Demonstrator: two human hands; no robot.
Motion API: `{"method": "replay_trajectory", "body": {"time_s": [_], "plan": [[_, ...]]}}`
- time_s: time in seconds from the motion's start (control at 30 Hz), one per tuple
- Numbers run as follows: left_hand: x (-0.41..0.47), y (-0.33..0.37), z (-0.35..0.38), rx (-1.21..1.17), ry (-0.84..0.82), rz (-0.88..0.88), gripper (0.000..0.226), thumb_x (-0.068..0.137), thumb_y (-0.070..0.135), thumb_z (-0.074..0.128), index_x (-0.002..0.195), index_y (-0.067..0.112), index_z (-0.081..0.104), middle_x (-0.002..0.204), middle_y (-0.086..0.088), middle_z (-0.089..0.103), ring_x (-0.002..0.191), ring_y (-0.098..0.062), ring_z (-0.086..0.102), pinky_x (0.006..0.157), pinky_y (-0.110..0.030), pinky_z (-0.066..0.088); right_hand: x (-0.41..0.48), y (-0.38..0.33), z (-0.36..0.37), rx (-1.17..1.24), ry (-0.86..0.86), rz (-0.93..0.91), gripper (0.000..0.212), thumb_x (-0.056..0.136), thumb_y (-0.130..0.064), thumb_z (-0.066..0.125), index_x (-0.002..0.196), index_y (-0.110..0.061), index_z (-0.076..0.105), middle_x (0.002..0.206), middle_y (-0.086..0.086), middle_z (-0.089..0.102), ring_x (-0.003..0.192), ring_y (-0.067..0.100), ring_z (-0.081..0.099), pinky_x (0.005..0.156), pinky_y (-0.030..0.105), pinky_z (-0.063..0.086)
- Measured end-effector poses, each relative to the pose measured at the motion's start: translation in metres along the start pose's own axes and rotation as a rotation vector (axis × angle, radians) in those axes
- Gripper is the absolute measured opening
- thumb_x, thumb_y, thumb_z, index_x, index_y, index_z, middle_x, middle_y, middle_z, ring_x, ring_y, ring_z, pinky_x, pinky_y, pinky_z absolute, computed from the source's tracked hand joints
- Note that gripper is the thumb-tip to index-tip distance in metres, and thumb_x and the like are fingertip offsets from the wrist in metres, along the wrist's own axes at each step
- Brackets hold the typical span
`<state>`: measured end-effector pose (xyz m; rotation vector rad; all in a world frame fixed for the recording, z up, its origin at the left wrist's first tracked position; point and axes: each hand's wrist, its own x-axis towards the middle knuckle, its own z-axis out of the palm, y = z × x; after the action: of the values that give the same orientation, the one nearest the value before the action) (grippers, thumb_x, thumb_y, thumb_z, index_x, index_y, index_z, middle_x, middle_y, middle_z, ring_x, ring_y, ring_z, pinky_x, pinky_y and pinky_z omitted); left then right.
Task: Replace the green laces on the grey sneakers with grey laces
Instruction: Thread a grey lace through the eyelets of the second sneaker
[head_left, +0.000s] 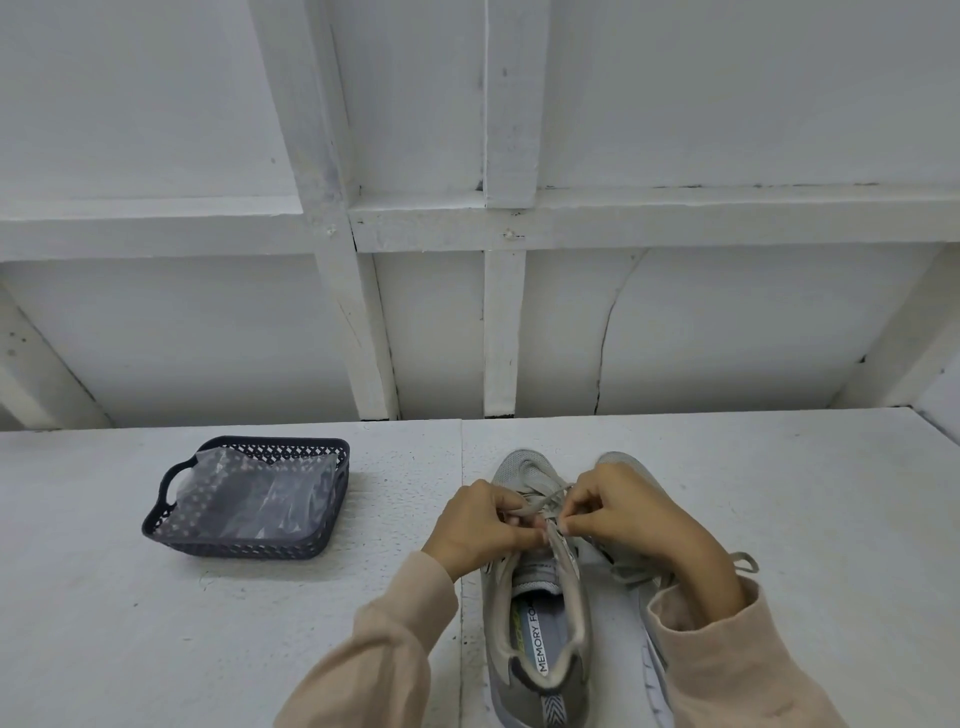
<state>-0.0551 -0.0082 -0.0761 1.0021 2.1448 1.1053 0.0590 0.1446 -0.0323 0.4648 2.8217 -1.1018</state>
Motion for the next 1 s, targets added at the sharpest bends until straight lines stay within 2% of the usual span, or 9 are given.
{"method": "replay_trajectory", "body": {"time_s": [0.13, 0.2, 0.3, 0.6, 0.7, 0.8, 0.87, 0.93, 1.0], "plan": [[0.002, -0.003, 0.005, 0.022, 0.047, 0.002, 0.008, 0.064, 0.035, 0.079, 0.07, 0.03, 0.075, 0.058, 0.01, 0.056, 0.057, -0.003, 0.047, 0.063, -0.025, 0.042, 0.002, 0.001, 0.003, -0.005, 0.035, 0.029, 0.012, 0.078, -0.019, 0.077, 0.069, -0.027, 0.075, 0.076, 0.005, 0.068, 0.076, 0.024, 0.067, 0.07, 0.036, 0.052], [0.001, -0.004, 0.007, 0.068, 0.075, -0.01, 0.02, 0.062, 0.043, 0.072, 0.067, 0.024, 0.072, 0.057, 0.01, 0.054, 0.055, -0.005, 0.045, 0.06, -0.026, 0.039, 0.001, 0.001, 0.005, 0.004, 0.067, 0.041, 0.009, 0.076, -0.032, 0.079, 0.071, -0.025, 0.077, 0.075, 0.001, 0.068, 0.078, 0.019, 0.066, 0.073, 0.038, 0.053], [-0.001, -0.002, 0.008, 0.098, 0.076, -0.011, 0.019, 0.057, 0.045, 0.064, 0.052, 0.028, 0.058, 0.053, 0.009, 0.047, 0.052, -0.005, 0.041, 0.056, -0.025, 0.035, -0.001, 0.0, 0.007, 0.036, 0.077, 0.056, 0.025, 0.073, -0.045, 0.079, 0.076, -0.021, 0.074, 0.072, -0.005, 0.067, 0.071, 0.006, 0.061, 0.065, 0.026, 0.047], [-0.01, -0.007, -0.013, -0.033, 0.206, 0.002, 0.018, 0.069, 0.032, 0.067, 0.066, 0.014, 0.066, 0.052, 0.01, 0.045, 0.052, -0.007, 0.038, 0.055, -0.021, 0.033, 0.0, 0.0, 0.011, 0.095, 0.094, 0.087, 0.02, 0.075, -0.033, 0.078, 0.079, -0.026, 0.06, 0.086, -0.006, 0.068, 0.06, 0.002, 0.051, 0.06, 0.024, 0.041], [-0.013, -0.006, -0.022, -0.029, 0.12, 0.023, 0.021, 0.066, 0.044, 0.068, 0.066, 0.023, 0.065, 0.056, 0.014, 0.046, 0.053, -0.004, 0.038, 0.056, -0.019, 0.032, 0.005, -0.001, 0.012, 0.094, 0.121, 0.035, 0.018, 0.081, -0.028, 0.073, 0.096, -0.027, 0.063, 0.097, -0.004, 0.065, 0.068, 0.002, 0.052, 0.07, 0.03, 0.047], [-0.015, -0.001, -0.029, -0.167, 0.091, 0.13, 0.027, 0.077, 0.054, 0.067, 0.081, 0.028, 0.072, 0.07, 0.012, 0.062, 0.066, -0.006, 0.05, 0.065, -0.021, 0.04, 0.012, -0.002, 0.014, 0.06, 0.189, -0.043, 0.032, 0.091, -0.023, 0.063, 0.121, -0.036, 0.06, 0.105, -0.005, 0.053, 0.075, 0.001, 0.049, 0.08, 0.032, 0.047], [-0.017, 0.008, -0.034, -0.278, 0.135, 0.187, 0.023, 0.092, 0.042, 0.062, 0.082, 0.023, 0.072, 0.073, 0.012, 0.066, 0.069, -0.004, 0.051, 0.068, -0.017, 0.045, 0.014, -0.004, 0.015, 0.041, 0.21, -0.066, 0.023, 0.093, -0.023, 0.062, 0.112, -0.034, 0.067, 0.102, -0.008, 0.052, 0.075, 0.001, 0.048, 0.079, 0.031, 0.045], [-0.019, 0.016, -0.039, -0.369, 0.227, 0.189, 0.023, 0.098, 0.023, 0.055, 0.081, 0.015, 0.069, 0.066, 0.019, 0.06, 0.06, 0.001, 0.042, 0.058, -0.01, 0.037, 0.015, -0.002, 0.014, 0.064, 0.226, -0.061, 0.012, 0.091, -0.021, 0.064, 0.092, -0.03, 0.071, 0.096, -0.009, 0.057, 0.074, 0.005, 0.052, 0.079, 0.034, 0.047], [-0.018, 0.016, -0.045, -0.461, 0.319, 0.164, 0.024, 0.098, 0.02, 0.054, 0.079, 0.014, 0.066, 0.063, 0.018, 0.053, 0.057, -0.002, 0.036, 0.053, -0.011, 0.031, 0.014, -0.001, 0.012, 0.075, 0.199, -0.052, 0.016, 0.09, -0.016, 0.064, 0.081, -0.028, 0.069, 0.093, -0.008, 0.062, 0.072, 0.007, 0.057, 0.079, 0.035, 0.05]]}}
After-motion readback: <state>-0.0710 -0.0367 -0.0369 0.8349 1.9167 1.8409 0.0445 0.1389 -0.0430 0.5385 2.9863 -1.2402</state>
